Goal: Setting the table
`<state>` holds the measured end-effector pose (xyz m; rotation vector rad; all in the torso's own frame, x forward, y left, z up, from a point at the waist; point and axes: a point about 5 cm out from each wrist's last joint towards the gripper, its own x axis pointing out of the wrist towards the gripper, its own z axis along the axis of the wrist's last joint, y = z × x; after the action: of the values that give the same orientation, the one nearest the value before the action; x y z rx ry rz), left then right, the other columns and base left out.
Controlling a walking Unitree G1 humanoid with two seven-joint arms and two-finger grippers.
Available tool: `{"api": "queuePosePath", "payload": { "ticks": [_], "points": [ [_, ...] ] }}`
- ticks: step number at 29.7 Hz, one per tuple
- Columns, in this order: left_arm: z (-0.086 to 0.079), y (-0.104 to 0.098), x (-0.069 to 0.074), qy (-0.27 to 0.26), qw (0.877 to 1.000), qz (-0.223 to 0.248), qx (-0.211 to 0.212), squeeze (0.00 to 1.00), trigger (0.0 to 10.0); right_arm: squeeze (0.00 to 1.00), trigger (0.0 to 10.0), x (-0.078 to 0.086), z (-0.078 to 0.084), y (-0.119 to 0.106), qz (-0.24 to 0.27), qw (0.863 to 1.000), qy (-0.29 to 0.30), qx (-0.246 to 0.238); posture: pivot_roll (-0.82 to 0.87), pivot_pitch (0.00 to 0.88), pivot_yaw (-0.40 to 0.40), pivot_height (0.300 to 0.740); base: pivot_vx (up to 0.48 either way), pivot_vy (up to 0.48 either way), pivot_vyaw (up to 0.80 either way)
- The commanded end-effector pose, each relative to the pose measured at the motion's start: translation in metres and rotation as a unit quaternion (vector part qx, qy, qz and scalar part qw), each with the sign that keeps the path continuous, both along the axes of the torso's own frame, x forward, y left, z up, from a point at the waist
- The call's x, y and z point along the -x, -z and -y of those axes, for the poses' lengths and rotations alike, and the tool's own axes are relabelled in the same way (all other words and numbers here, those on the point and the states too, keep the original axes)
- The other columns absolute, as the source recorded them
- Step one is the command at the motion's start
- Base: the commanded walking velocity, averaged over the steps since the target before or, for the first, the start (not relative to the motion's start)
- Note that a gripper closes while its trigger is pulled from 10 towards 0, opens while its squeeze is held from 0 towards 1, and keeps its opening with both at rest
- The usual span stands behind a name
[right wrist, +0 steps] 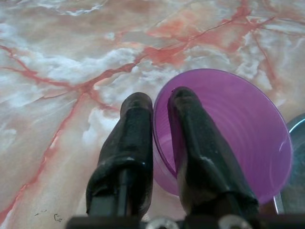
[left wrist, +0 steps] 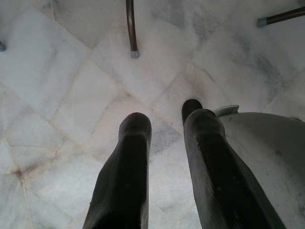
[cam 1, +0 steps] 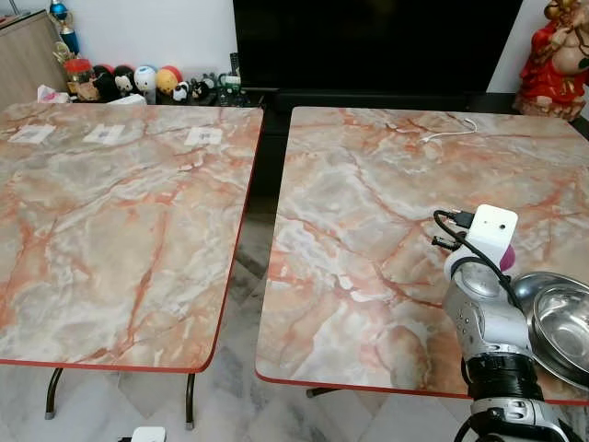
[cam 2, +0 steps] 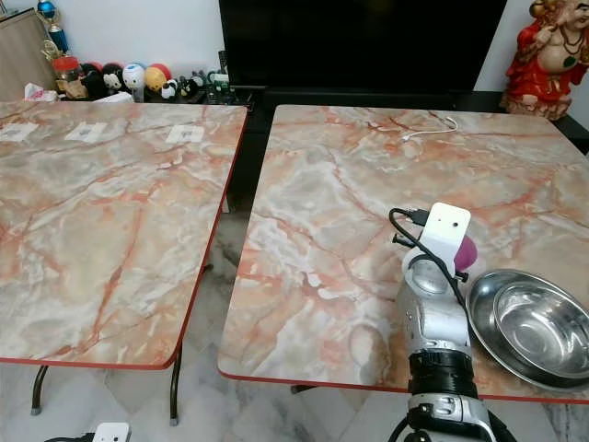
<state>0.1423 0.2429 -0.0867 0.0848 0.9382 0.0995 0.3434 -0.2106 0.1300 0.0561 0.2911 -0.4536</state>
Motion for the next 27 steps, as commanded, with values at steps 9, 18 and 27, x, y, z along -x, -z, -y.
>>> {"api": "queuePosePath", "payload": {
  "ticks": [9,18,27],
  "points": [
    [-0.0003,0.0019,0.0046,0.004,1.000,-0.012,0.005,0.00,10.0,0.00,10.0,-0.0004,0.0078,-0.0098,0.025,0.999,0.022,0.008,-0.02,0.004,-0.013,0.740,0.000,0.000,0.00],
    [0.0009,0.0020,0.0039,0.002,1.000,-0.012,0.012,0.00,10.0,0.00,10.0,0.0019,0.0093,-0.0045,0.004,1.000,0.020,0.020,-0.02,0.011,-0.019,0.740,0.000,0.000,0.00],
    [0.0014,0.0023,0.0040,0.001,1.000,-0.012,0.014,0.00,10.0,0.35,10.0,0.0001,0.0053,-0.0011,-0.008,1.000,0.002,0.021,-0.02,0.012,-0.022,0.740,0.000,0.000,0.00]
  ]
}}
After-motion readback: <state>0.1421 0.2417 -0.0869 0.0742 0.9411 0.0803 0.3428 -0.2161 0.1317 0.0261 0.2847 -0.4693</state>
